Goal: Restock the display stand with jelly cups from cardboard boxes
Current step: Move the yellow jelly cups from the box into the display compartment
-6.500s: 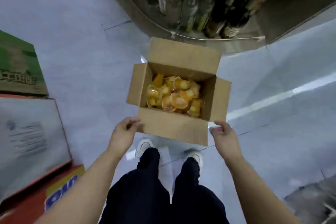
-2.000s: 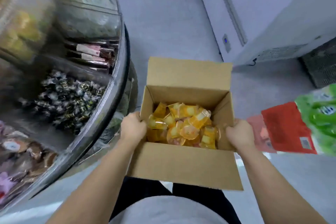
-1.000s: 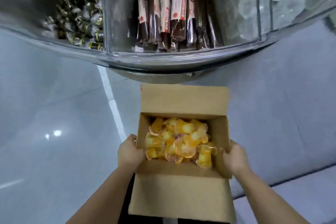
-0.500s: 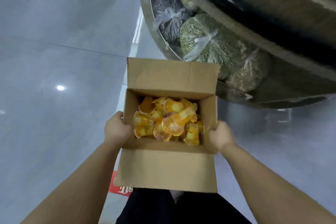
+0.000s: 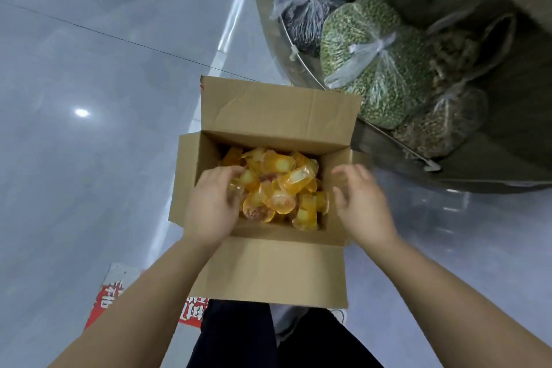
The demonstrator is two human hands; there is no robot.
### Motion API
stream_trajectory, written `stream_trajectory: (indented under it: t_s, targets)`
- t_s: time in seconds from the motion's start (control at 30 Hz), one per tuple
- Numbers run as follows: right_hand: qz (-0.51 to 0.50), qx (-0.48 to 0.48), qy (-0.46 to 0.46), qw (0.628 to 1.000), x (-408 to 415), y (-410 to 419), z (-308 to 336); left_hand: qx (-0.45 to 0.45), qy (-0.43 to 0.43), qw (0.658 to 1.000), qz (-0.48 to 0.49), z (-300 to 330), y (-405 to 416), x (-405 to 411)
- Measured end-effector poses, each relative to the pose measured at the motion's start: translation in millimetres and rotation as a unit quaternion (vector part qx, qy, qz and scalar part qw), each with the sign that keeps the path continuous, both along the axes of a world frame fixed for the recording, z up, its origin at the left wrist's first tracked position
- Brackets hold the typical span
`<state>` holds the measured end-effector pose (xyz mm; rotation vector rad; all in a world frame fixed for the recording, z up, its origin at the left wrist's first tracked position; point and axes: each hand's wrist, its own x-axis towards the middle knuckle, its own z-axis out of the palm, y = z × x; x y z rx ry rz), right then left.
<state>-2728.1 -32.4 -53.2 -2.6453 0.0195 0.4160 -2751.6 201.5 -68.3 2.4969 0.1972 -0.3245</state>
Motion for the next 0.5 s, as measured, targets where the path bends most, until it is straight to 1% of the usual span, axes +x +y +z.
stream_trajectory:
  t_s: [0.03,0.07,0.1,0.13,0.17,0.2,0.23,0.27,0.37,0.43,0.5]
  targets:
    - [0.077,-0.027,0.026,0.996,5,9,-6,-0.023,0.055,0.997,-0.047,-7,-11,2]
    - [0.161,-0.076,0.053,0.983,11,19,-17,-0.033,0.121,0.988,-0.087,-18,-22,4]
    - [0.241,-0.129,0.066,0.959,15,27,-30,-0.017,0.182,0.975,-0.125,-29,-32,8]
    - [0.305,-0.173,0.068,0.934,19,34,-43,0.018,0.232,0.959,-0.16,-41,-42,10]
    - [0.346,-0.207,0.066,0.913,22,38,-54,0.059,0.268,0.944,-0.182,-52,-52,13]
    - [0.36,-0.233,0.06,0.901,25,42,-63,0.096,0.288,0.934,-0.19,-61,-61,14]
    - [0.354,-0.25,0.053,0.899,27,44,-69,0.124,0.291,0.931,-0.182,-69,-69,15]
    - [0.338,-0.261,0.045,0.903,29,45,-73,0.147,0.276,0.935,-0.167,-76,-75,15]
    - [0.279,-0.266,0.004,0.923,30,39,-77,0.196,0.171,0.958,-0.121,-94,-84,15]
    - [0.245,-0.238,-0.006,0.94,25,32,-74,0.187,0.124,0.969,-0.105,-102,-84,15]
    - [0.208,-0.201,-0.017,0.957,16,25,-65,0.154,0.093,0.979,-0.091,-100,-81,15]
